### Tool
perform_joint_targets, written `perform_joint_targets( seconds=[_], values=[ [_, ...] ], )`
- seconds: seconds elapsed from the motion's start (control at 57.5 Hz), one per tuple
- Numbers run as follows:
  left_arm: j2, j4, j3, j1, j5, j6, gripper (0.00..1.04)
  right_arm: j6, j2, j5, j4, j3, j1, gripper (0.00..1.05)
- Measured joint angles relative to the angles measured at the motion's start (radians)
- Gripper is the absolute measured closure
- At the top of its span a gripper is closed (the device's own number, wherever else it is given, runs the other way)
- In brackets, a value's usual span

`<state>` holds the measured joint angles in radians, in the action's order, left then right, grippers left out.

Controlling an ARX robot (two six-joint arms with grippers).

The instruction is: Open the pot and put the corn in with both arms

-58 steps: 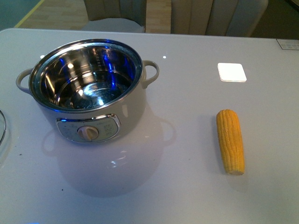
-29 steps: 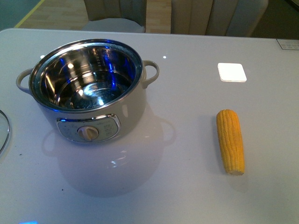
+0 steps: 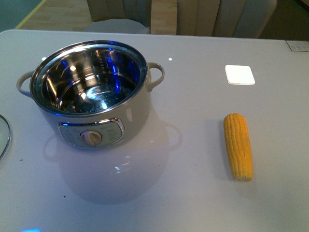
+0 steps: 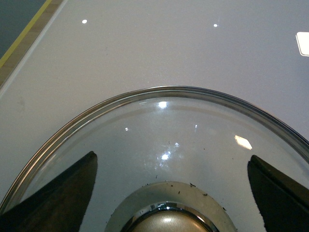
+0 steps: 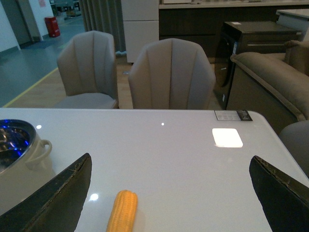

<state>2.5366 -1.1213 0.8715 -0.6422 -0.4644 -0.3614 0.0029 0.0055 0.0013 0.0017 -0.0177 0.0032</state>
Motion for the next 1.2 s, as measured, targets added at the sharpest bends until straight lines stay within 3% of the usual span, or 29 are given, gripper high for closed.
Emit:
perform_joint_targets(
  seconds=[0.504,0.748,1.026,1.061,1.13,1.2],
  values=[
    [-0.395,0.056,-0.163,-0.009,-0.011,0.059,0.07,0.0,0.0,0.0,0.0,0.0,0.0,0.09],
    [-0.827,0.164,-0.357,0.088,-0.083,0.143,0.07,0.0,0.0,0.0,0.0,0.0,0.0,0.09],
    [-1.279,0.361,-0.523,0.195,-0.092,0.264,0.07,0.0,0.0,0.0,0.0,0.0,0.0,0.09],
    [-1.349,0.397,-0.544,0.221,-0.071,0.274,0.07,0.0,0.0,0.0,0.0,0.0,0.0,0.09],
    [-1.526,0.382,-0.637,0.336,0.158,0.327,0.26,0.0,0.0,0.0,0.0,0.0,0.0,0.09],
    [-1.681,0.464,-0.706,0.427,0.257,0.343,0.42,0.0,0.0,0.0,0.0,0.0,0.0,0.09]
  ],
)
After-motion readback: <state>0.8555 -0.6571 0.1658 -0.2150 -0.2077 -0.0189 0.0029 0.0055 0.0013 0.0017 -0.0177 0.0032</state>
